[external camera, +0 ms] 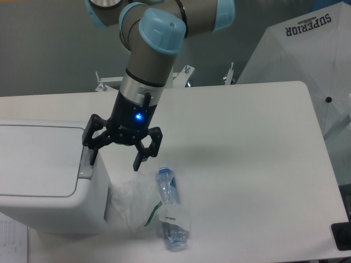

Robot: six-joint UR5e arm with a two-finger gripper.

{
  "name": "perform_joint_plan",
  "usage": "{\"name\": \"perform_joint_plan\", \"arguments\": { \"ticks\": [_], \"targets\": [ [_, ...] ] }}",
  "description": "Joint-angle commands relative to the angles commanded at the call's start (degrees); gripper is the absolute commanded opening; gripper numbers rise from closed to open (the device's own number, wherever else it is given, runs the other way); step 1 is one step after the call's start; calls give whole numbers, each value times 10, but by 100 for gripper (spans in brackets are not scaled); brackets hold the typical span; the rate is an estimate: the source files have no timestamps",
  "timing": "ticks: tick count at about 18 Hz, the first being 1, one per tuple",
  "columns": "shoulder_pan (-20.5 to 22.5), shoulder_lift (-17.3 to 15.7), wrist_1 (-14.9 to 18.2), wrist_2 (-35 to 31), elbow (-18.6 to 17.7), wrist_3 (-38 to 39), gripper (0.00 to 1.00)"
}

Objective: Open the trash can
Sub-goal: 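Push down on the lid edge to tip the lid open, then lift the gripper up and away from the opened trash can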

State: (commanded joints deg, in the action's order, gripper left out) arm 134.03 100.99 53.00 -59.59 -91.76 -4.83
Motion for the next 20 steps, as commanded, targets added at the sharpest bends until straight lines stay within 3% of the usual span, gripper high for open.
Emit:
{"name": "perform_joint_plan", "arguments": {
  "ticks": [8, 12, 17, 20],
  "targets": [
    [0, -3, 0, 0, 4, -7, 100],
    [11, -6, 0, -5, 48, -55, 100],
    [79, -10, -1, -11, 108, -57, 100],
    [102, -7, -2, -59, 141, -61, 100]
  ]
}}
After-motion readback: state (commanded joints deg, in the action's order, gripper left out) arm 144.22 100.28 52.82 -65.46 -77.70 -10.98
